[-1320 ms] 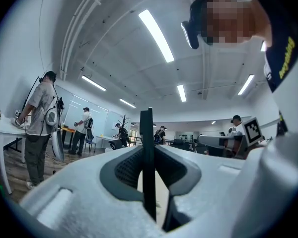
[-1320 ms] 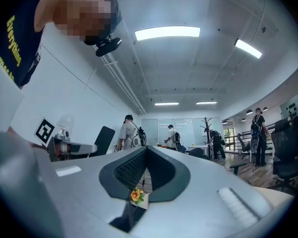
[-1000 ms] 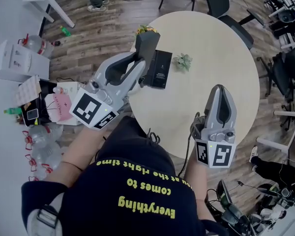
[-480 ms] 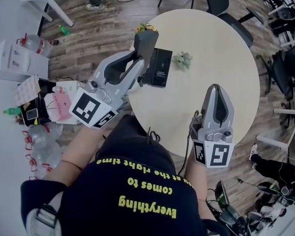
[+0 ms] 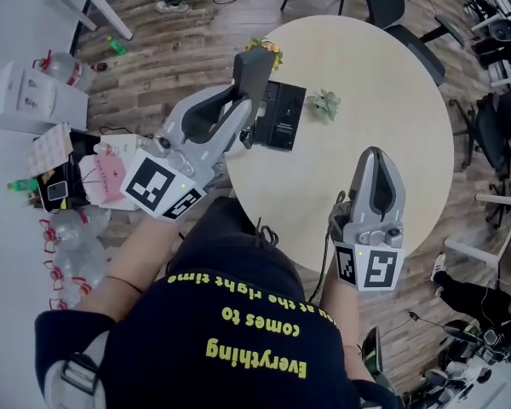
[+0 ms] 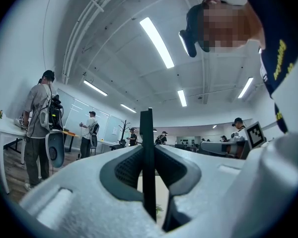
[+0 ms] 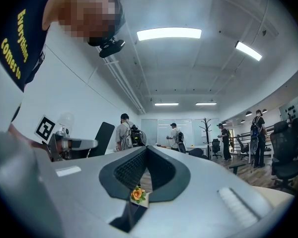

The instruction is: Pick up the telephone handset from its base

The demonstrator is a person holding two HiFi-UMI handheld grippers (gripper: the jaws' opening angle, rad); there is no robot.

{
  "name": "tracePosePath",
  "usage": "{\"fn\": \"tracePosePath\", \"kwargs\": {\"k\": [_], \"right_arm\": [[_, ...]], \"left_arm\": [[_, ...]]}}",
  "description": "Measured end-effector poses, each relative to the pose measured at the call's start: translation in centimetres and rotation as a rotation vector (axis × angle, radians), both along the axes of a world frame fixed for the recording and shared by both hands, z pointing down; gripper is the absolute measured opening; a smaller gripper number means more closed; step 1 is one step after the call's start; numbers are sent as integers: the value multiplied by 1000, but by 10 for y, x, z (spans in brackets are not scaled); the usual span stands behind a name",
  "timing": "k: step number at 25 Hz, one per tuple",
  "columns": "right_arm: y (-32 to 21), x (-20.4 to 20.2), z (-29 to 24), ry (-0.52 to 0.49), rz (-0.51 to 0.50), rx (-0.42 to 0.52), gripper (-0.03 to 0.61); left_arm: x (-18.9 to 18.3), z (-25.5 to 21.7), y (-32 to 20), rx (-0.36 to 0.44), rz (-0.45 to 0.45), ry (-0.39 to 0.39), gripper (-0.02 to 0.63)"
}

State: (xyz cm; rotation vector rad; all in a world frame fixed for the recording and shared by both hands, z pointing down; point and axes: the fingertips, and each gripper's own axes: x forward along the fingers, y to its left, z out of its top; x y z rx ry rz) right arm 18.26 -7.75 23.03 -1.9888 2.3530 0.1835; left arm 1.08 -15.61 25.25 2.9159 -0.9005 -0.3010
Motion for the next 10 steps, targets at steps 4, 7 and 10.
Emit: {"fn": "tracePosePath", "kwargs": {"k": [4, 7, 10], "right_arm": [[-2, -1, 1, -1, -6, -3, 11], [-3, -3, 0, -1, -9, -2, 11], [-5, -4, -1, 1, -10, -4, 11]], "left_arm": [[-1, 2, 0, -5, -4, -4, 74], [-3, 2, -2, -9, -6, -2, 74], [-5, 2, -4, -10, -8, -1, 74]]}}
